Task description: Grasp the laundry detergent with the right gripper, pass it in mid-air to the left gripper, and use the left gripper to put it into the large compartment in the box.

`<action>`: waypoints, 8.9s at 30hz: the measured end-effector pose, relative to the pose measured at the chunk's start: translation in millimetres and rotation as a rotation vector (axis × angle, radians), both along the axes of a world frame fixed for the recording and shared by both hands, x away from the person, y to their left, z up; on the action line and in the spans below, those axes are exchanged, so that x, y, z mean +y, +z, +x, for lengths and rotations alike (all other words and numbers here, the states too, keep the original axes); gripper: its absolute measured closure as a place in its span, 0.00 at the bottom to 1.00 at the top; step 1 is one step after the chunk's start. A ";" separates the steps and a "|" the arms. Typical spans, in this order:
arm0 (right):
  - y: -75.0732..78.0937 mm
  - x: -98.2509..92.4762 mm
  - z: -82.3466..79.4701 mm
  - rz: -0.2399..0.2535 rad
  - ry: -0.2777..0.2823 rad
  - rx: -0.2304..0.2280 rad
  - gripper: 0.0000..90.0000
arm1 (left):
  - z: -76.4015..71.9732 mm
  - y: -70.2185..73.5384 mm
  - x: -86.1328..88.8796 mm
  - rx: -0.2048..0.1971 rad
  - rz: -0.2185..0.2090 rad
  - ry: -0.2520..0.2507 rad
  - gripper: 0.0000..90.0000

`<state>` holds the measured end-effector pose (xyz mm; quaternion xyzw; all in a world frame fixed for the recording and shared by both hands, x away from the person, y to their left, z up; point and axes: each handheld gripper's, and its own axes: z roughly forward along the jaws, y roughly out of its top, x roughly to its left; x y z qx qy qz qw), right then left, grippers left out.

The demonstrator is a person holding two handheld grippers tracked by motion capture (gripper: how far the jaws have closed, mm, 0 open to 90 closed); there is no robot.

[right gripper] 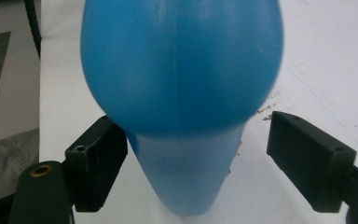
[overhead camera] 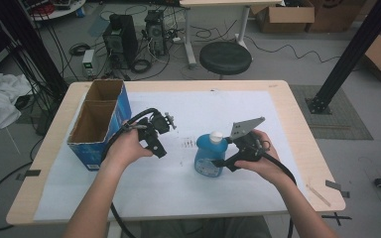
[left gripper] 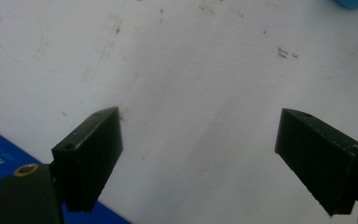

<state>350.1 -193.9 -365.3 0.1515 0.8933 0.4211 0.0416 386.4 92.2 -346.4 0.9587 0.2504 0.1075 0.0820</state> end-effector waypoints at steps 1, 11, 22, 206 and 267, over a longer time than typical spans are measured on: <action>-0.5 0.7 0.2 0.000 -0.002 -0.003 0.23 | 0.1 0.0 0.3 -0.001 0.000 0.001 0.17; -3.3 8.6 0.8 0.012 0.001 -0.015 0.27 | -0.2 -0.3 2.0 -0.002 0.001 0.000 0.17; -6.2 12.3 1.3 0.016 0.009 -0.027 0.34 | -0.9 -0.1 2.4 -0.003 0.002 -0.001 0.17; 69.1 65.7 22.5 -0.045 0.396 -0.013 0.51 | -31.8 119.5 -70.4 0.088 -0.197 -0.399 0.42; 67.3 -20.7 39.2 -0.584 0.138 0.004 0.28 | 9.1 256.4 73.2 -0.016 -0.158 0.573 0.43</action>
